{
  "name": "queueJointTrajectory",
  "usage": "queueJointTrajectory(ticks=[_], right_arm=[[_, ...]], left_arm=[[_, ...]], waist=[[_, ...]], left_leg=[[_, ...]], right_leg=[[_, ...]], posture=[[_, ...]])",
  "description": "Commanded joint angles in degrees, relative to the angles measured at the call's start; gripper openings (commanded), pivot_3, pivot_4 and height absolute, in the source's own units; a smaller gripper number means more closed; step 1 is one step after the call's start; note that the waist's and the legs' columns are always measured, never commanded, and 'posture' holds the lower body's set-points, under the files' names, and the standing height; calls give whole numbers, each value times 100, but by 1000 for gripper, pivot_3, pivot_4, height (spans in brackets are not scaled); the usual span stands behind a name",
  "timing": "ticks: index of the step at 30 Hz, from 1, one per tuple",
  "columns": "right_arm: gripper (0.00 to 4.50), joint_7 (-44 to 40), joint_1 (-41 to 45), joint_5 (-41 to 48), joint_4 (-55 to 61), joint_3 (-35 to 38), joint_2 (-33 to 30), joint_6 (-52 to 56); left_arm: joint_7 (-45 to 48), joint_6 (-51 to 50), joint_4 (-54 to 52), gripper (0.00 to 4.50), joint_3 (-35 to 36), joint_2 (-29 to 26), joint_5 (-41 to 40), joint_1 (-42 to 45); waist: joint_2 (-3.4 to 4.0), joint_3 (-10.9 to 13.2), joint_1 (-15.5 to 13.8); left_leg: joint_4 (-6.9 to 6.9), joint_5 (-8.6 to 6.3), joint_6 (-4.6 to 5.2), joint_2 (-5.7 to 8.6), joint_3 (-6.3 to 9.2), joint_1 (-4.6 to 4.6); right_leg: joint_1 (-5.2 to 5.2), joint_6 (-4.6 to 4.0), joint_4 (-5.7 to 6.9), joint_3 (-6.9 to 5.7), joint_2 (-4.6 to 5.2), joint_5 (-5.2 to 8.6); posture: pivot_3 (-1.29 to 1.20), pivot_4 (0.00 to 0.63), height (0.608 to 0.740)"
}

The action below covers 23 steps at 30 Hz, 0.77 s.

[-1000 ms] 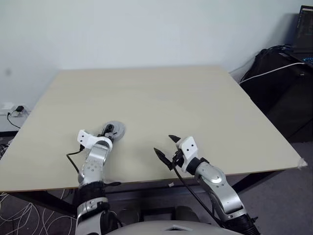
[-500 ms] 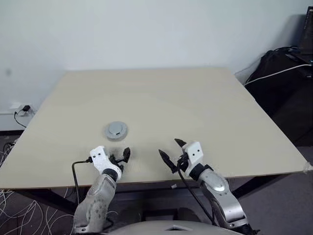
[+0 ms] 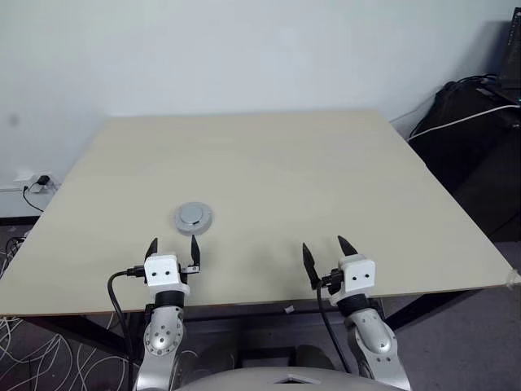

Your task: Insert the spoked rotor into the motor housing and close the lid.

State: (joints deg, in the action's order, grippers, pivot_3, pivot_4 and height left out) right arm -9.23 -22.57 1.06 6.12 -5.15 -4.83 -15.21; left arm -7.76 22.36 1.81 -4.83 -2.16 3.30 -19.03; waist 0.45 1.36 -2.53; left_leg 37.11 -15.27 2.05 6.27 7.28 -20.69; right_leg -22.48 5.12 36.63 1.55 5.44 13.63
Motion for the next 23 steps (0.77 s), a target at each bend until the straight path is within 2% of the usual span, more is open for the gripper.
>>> queueJointTrajectory(ticks=[1, 11, 23], right_arm=[[4500, -48, -4, 120, 638, -118, 27, 483], [4500, 162, -25, 13, 2072, -556, 157, 2151], [4500, 310, -62, -44, 2812, -753, 159, 2908]], left_arm=[[222, 248, -54, 4479, -16, 9, -66, 31], [716, 31, -129, 4479, -21, -38, -143, -39], [844, -25, -105, 4479, 7, 39, -179, -53]], waist=[[6, 5, 5], [9, 7, -5], [5, 12, 0]], left_leg=[[1, 0, 0, 0, -1, 0], [1, -1, 2, 0, 10, -5], [1, -1, 2, 1, 11, -6]], right_leg=[[0, 0, 2, 0, 1, 0], [-4, -2, 6, -13, 4, 10], [-3, 1, 6, -16, 5, 12]], posture=[[0, 0, 740], [0, 0, 740], [0, 0, 740]])
